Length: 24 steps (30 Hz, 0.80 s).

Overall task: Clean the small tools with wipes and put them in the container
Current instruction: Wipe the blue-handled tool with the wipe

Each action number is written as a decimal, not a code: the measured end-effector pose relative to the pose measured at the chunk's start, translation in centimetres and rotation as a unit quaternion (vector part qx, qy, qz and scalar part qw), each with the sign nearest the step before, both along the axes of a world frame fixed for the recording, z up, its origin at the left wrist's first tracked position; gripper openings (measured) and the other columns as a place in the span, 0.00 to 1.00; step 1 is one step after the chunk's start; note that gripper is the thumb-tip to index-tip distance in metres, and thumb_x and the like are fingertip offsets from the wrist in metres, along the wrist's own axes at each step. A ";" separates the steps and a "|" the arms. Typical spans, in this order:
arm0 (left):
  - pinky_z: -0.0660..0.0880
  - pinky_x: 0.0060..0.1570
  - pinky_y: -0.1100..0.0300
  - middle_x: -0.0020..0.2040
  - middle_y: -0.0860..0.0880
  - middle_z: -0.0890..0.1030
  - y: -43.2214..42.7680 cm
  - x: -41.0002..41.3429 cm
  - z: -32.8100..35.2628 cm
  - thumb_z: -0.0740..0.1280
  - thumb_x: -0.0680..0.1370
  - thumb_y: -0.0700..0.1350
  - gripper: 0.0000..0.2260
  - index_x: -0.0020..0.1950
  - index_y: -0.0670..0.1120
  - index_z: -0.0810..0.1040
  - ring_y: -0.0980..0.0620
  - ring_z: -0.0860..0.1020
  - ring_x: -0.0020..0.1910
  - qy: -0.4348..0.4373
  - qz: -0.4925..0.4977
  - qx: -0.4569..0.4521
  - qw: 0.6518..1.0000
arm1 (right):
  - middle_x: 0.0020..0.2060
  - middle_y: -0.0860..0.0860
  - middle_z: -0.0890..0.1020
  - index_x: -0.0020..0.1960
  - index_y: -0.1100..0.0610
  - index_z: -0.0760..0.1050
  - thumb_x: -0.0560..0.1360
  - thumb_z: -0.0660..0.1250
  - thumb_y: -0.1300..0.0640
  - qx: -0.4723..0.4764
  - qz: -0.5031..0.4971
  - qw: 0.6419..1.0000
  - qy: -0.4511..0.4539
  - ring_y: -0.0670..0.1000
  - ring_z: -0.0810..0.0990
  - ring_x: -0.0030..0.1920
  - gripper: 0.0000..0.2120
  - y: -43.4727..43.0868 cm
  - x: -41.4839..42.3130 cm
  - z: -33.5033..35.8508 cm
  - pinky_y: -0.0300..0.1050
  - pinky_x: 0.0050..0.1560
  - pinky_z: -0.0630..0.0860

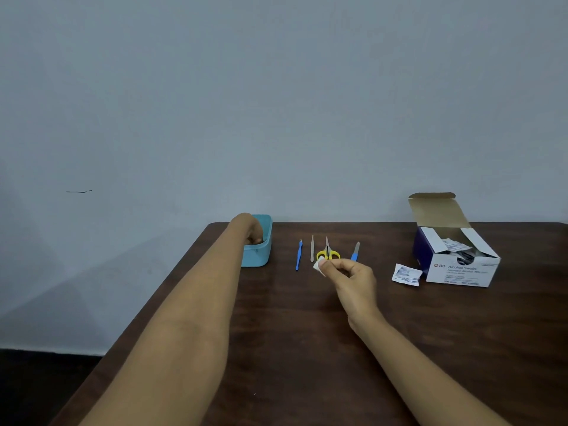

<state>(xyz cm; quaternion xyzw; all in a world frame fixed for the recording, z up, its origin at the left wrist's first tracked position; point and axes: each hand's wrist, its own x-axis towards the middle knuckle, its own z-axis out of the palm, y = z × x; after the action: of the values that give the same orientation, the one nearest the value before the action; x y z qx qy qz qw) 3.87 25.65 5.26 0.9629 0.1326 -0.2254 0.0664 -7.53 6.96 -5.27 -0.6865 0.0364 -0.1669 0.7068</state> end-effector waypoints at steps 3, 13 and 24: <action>0.67 0.39 0.62 0.35 0.47 0.67 0.1 0.1 -0.3 0.58 0.81 0.40 0.12 0.38 0.42 0.68 0.52 0.66 0.33 -0.013 -0.011 0.020 1.000 | 0.39 0.48 0.85 0.40 0.53 0.84 0.71 0.74 0.54 0.006 -0.001 1.000 -0.001 0.47 0.82 0.47 0.04 0.0 0.2 -0.2 0.38 0.47 0.75; 0.70 0.35 0.62 0.36 0.47 0.77 0.5 0.4 -0.1 0.68 0.75 0.39 0.06 0.38 0.42 0.75 0.52 0.76 0.34 -0.124 0.024 -0.009 0.992 | 0.39 0.51 0.85 0.39 0.55 0.84 0.71 0.74 0.54 0.030 -0.016 0.999 -0.005 0.45 0.81 0.45 0.05 0.0 0.1 0.1 0.35 0.47 0.74; 0.79 0.42 0.57 0.36 0.43 0.83 -4.9 -2.1 3.1 0.66 0.77 0.47 0.14 0.42 0.36 0.81 0.45 0.82 0.38 -0.460 0.000 -0.254 0.851 | 0.29 0.50 0.71 0.40 0.57 0.80 0.73 0.71 0.61 0.333 -0.084 0.939 0.003 0.43 0.62 0.26 0.04 -1.5 -0.8 1.9 0.35 0.26 0.60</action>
<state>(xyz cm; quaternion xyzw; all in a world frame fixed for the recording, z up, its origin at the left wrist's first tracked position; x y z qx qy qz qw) 1.80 20.80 8.32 0.9062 0.0254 0.2172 0.3620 -8.37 5.46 -3.38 -0.4067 0.1492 -0.2018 0.8784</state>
